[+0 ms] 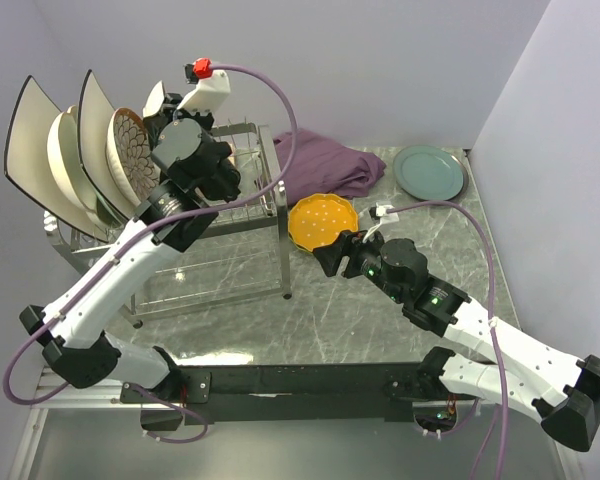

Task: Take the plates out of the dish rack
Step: Unload the plate from the dish rack.

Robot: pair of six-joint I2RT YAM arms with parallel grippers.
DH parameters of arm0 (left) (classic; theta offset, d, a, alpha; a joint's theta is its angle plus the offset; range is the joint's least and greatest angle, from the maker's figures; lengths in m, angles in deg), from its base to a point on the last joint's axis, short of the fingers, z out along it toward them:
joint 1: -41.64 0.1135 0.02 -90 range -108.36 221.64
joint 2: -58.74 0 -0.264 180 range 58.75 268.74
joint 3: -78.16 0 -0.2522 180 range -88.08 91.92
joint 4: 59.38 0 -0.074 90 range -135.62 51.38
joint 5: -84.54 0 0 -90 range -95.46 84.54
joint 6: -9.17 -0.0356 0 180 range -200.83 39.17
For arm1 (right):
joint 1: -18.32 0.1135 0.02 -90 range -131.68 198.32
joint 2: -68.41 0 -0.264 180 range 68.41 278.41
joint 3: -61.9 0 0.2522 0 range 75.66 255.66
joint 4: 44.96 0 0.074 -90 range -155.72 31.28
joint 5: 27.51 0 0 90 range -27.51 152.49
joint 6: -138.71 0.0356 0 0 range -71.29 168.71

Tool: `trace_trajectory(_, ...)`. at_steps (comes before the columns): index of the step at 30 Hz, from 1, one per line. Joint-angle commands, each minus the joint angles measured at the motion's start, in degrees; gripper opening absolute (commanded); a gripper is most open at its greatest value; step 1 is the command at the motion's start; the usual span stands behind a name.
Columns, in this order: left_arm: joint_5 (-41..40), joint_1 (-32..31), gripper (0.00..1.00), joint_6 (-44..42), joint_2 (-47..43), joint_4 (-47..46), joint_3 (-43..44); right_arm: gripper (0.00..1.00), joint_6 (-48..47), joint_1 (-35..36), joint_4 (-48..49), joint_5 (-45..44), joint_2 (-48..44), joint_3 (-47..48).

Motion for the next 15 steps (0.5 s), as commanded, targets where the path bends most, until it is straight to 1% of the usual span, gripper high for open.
trace_trajectory(1, 3.7, -1.9, 0.01, -0.3, 0.2, -7.2, 4.2, 0.79, -1.0, 0.5, 1.1, -1.3, -0.6, 2.8)
trace_trajectory(5, 2.7, -2.5, 0.01, -1.2, 0.0, -7.6, 3.8, 0.79, -1.0, 0.5, 0.9, -1.4, -0.7, 2.7)
trace_trajectory(9, 1.6, -3.2, 0.01, -5.9, -0.4, -12.2, 2.9, 0.79, -1.0, 0.5, 1.1, -1.3, -0.7, 2.7)
trace_trajectory(15, 1.2, -4.3, 0.01, -9.5, -0.3, -14.6, 4.6, 0.79, -1.1, 0.5, 1.0, -1.6, -0.5, 2.9)
